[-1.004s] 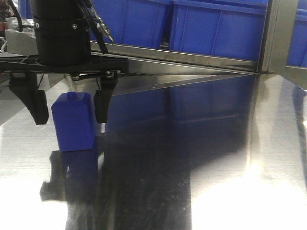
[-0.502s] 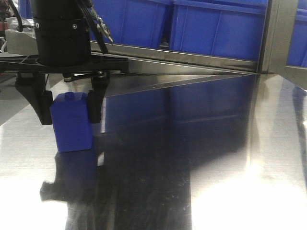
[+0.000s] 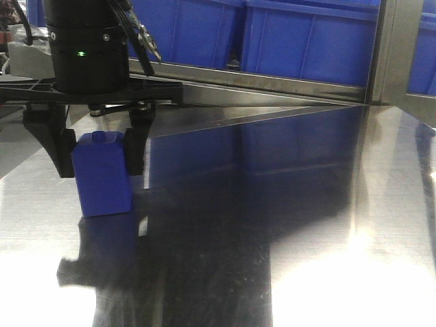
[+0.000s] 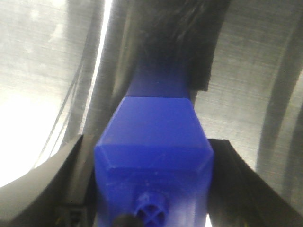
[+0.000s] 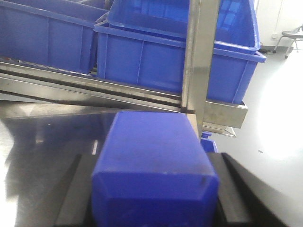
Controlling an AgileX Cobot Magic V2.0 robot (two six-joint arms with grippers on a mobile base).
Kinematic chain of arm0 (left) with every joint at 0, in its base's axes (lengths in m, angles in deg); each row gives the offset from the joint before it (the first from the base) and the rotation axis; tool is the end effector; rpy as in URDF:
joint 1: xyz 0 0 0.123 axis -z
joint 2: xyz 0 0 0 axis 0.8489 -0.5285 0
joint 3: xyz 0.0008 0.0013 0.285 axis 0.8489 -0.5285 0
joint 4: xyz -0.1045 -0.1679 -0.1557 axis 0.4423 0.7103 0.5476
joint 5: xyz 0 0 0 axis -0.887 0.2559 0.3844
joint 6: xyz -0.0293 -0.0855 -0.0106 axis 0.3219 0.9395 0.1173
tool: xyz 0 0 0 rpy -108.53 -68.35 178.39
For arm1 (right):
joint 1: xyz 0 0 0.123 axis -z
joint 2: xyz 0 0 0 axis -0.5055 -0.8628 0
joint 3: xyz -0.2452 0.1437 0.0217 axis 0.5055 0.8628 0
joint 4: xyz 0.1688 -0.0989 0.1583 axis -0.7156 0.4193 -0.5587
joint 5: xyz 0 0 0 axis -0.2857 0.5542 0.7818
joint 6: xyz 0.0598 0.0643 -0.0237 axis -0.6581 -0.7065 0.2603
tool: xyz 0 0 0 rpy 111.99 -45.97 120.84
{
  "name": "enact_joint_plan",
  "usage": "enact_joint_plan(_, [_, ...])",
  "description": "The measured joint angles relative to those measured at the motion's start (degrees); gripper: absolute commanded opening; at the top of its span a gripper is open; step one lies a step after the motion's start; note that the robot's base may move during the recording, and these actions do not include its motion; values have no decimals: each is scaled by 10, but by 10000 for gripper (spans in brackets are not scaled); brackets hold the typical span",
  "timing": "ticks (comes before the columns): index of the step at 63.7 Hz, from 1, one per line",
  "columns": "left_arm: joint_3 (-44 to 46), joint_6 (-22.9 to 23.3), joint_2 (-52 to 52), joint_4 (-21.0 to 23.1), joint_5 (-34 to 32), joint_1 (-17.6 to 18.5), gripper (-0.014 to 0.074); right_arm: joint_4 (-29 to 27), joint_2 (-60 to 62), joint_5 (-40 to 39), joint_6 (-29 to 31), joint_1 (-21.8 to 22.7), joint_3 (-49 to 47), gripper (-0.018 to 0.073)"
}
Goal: Pick and sort blue part to right shelf
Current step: 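Lower the left gripper around the blue bottle and close it, then lift the blue bottle off the table with the left gripper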
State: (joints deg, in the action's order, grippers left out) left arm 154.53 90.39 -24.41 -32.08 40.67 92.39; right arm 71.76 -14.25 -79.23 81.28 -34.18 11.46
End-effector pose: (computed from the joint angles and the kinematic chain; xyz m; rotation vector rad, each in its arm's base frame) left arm 0.3108 -0.2034 0.2404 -0.2969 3.0287 0.0288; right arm 0.0656 0.0041 0.2703 -0.0289 1.5856 0.0703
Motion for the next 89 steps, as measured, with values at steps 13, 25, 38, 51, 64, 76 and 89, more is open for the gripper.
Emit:
enact_joint_plan(13, [0, -3, 2, 8, 0, 0, 387, 0, 0, 0, 0, 0, 0, 396])
enact_joint_plan(25, [0, -3, 16, 11, 0, 1, 386, 1, 0, 0, 0, 0, 0, 396])
enact_joint_plan(38, [0, -32, 27, 11, 0, 2, 386, 1, 0, 0, 0, 0, 0, 396])
enact_joint_plan(51, [0, -76, 45, 13, 1, 2, 386, 1, 0, 0, 0, 0, 0, 396])
enact_joint_plan(64, [-9, -121, 67, 20, 2, 2, 386, 1, 0, 0, 0, 0, 0, 396])
enact_joint_plan(76, [-32, -197, 99, 38, 2, 2, 386, 1, 0, 0, 0, 0, 0, 396])
enact_joint_plan(89, [-87, -291, 162, 67, -18, 2, 386, 1, 0, 0, 0, 0, 0, 396])
